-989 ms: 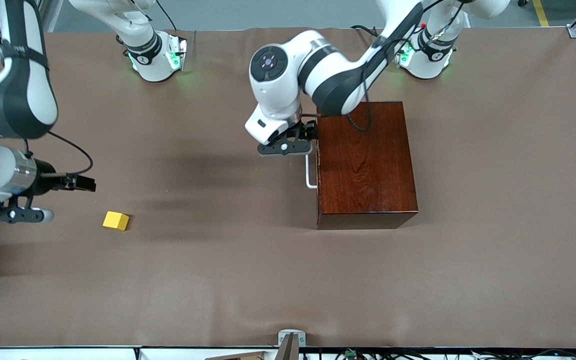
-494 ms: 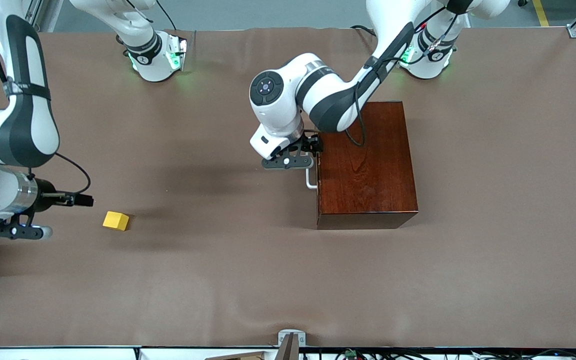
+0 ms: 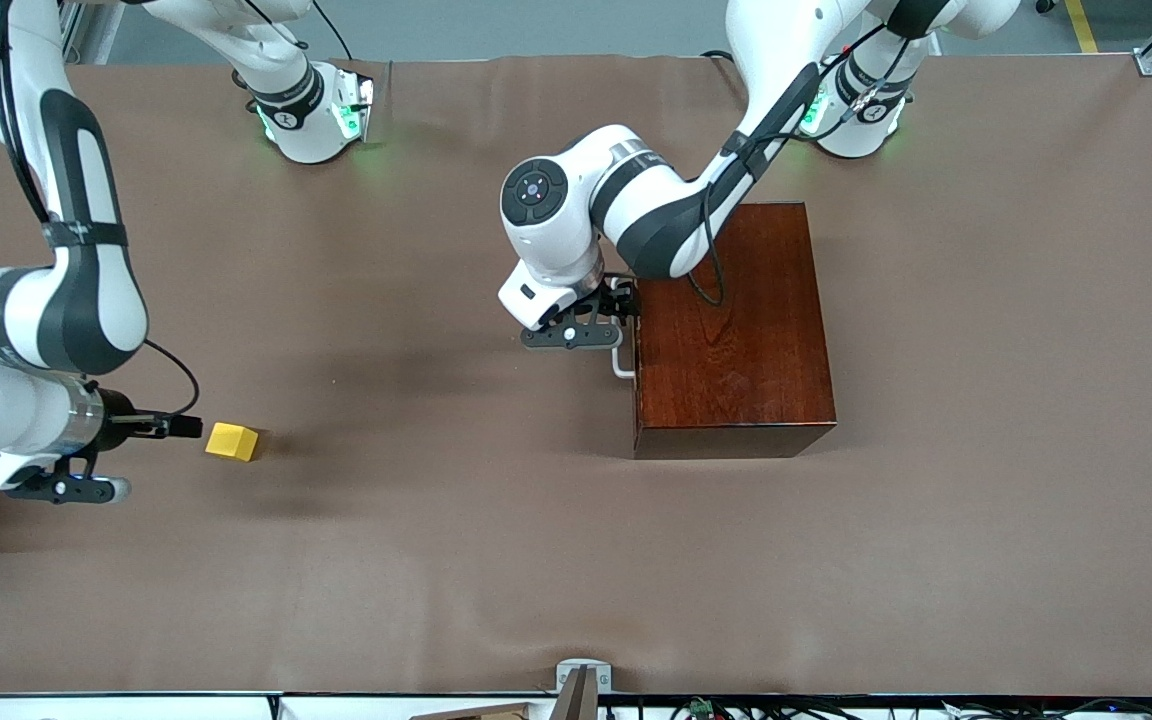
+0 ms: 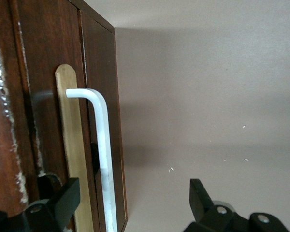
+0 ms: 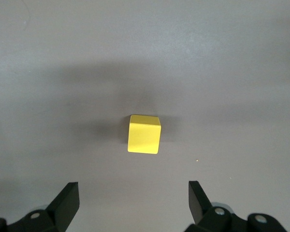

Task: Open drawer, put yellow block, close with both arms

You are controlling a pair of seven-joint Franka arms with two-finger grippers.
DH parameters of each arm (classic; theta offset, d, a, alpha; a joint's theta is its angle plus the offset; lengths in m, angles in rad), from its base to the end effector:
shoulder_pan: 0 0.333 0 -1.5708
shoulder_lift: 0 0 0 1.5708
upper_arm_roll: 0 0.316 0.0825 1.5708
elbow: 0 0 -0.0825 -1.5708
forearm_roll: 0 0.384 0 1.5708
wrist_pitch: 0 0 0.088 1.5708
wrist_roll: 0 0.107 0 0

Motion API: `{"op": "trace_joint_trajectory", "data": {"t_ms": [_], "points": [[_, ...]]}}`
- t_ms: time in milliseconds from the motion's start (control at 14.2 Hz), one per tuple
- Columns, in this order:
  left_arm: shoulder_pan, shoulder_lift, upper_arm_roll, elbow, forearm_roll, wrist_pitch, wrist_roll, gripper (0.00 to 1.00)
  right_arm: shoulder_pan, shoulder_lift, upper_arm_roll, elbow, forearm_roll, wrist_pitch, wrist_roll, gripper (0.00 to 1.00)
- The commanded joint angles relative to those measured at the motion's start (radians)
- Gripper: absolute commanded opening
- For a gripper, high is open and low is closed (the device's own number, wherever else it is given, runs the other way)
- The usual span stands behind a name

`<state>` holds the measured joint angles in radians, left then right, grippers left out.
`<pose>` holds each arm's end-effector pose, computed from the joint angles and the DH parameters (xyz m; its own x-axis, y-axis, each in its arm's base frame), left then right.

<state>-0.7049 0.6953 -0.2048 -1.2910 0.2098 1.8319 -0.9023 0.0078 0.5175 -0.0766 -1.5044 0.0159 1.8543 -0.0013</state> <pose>0.4818 -0.5375 0.3309 0.9986 -0.0358 -0.0381 -0.0411 -0.9880 -0.1489 0.6774 -0.0378 0.3543 0.9839 -0.0674 -0.1653 -0.0644 -0.9977 0.0233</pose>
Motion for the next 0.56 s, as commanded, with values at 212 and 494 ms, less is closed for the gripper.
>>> {"op": "trace_joint_trajectory", "data": {"t_ms": [212,494], "points": [[-0.001,0.047,-0.001,0.024,0.025,0.023,0.008,1.0,-0.017,0.047,0.009,-0.087,-0.002,0.144,-0.011,1.0],[-0.007,0.064,-0.001,0.024,0.025,0.064,0.003,1.0,-0.025,0.052,0.009,-0.16,-0.002,0.287,-0.009,1.0]]}}
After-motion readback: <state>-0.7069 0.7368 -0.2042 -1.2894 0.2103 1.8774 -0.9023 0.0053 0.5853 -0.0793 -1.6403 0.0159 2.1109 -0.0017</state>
